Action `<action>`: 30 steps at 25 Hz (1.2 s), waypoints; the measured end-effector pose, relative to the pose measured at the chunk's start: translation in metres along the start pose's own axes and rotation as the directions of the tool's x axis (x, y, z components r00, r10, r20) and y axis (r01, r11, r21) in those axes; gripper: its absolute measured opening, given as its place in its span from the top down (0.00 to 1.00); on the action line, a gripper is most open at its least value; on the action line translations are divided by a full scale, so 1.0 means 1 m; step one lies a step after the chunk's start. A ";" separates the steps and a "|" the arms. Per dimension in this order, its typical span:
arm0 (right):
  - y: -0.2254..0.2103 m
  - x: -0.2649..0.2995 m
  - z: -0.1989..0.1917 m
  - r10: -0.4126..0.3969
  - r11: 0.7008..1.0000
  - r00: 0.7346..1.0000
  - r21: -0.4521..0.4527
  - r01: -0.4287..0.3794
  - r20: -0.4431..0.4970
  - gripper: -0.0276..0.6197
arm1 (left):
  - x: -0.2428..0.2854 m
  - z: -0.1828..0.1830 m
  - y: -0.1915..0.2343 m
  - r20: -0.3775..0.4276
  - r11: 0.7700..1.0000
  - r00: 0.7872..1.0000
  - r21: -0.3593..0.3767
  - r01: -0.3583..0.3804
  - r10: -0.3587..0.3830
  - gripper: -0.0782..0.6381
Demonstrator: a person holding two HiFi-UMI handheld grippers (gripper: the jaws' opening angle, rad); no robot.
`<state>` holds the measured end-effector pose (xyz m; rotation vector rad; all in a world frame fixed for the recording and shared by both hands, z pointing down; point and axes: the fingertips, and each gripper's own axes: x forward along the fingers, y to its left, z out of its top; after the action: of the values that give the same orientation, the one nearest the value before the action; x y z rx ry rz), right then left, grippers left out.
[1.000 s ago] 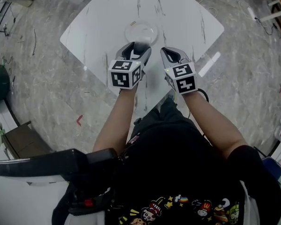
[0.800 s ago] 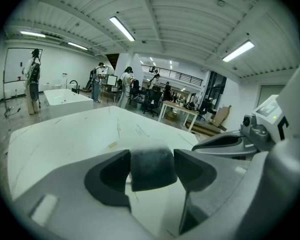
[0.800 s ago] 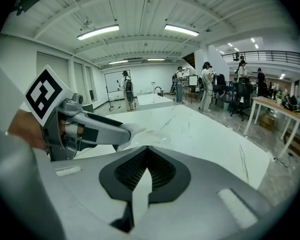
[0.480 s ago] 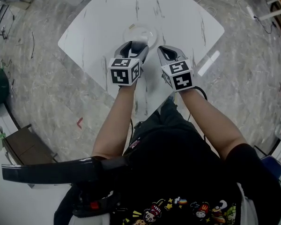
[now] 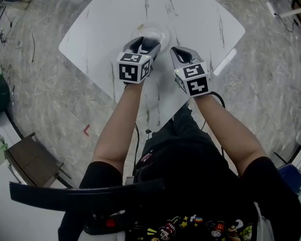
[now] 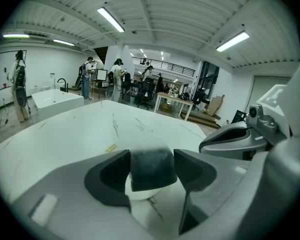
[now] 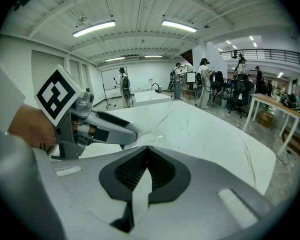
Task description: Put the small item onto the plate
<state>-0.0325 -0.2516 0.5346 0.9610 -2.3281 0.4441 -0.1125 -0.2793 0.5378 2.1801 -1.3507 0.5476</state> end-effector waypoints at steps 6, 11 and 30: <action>-0.007 0.009 -0.005 -0.007 1.000 1.000 0.008 0.007 -0.010 0.92 | 0.015 -0.004 0.007 -0.023 1.000 1.000 -0.001 0.004 -0.004 0.50; -0.011 0.016 -0.004 -0.003 1.000 1.000 0.009 0.004 -0.013 0.92 | 0.025 -0.010 0.014 -0.053 1.000 0.999 0.007 0.008 -0.008 0.50; -0.023 0.042 -0.012 0.012 1.000 0.999 0.019 -0.012 -0.031 0.92 | 0.053 -0.020 0.029 -0.126 0.997 0.991 0.056 0.046 -0.038 0.50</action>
<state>-0.0354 -0.2841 0.5716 0.9427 -2.3064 0.4837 -0.1182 -0.3144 0.5906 2.1768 -1.2345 0.7039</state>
